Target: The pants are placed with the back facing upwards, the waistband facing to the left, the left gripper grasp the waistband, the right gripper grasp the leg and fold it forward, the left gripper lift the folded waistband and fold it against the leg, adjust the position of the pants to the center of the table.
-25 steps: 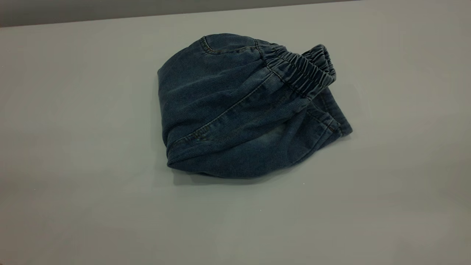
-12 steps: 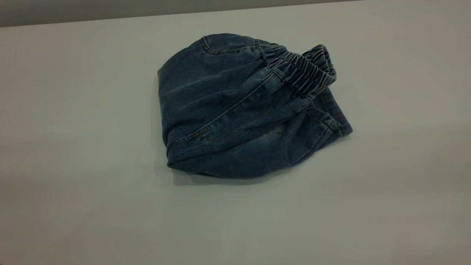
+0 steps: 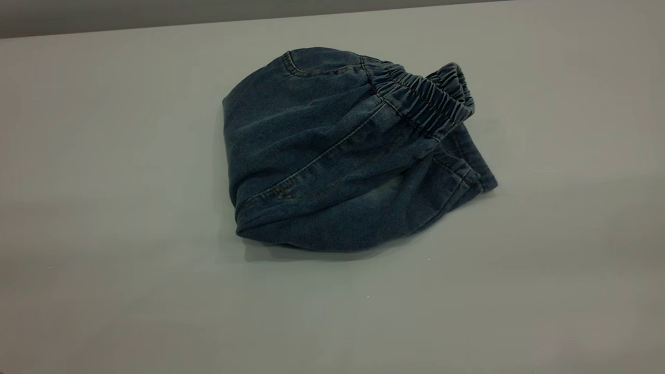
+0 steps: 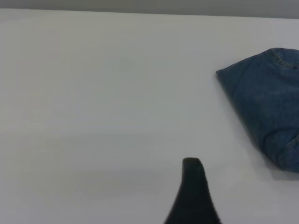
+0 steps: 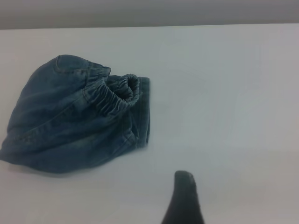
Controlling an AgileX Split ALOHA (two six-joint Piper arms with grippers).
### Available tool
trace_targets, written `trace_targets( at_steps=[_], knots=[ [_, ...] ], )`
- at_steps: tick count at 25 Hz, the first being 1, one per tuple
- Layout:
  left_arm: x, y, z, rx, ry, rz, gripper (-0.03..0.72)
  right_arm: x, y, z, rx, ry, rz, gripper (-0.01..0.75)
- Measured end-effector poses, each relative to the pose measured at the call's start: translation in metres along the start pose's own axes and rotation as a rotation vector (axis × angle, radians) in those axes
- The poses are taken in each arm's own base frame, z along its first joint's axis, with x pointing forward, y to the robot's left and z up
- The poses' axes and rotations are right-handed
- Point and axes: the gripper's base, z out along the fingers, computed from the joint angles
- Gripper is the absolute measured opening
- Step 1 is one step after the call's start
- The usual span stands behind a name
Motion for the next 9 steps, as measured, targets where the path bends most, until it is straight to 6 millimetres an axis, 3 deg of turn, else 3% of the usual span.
trace_targets(
  at_steps=[9],
  knots=[
    [-0.0001,-0.0001,0.0000,0.001,-0.001,0.000,0.487,0.0000,0.0000,0.0000,0.000,0.000,0.001,0.483]
  ],
)
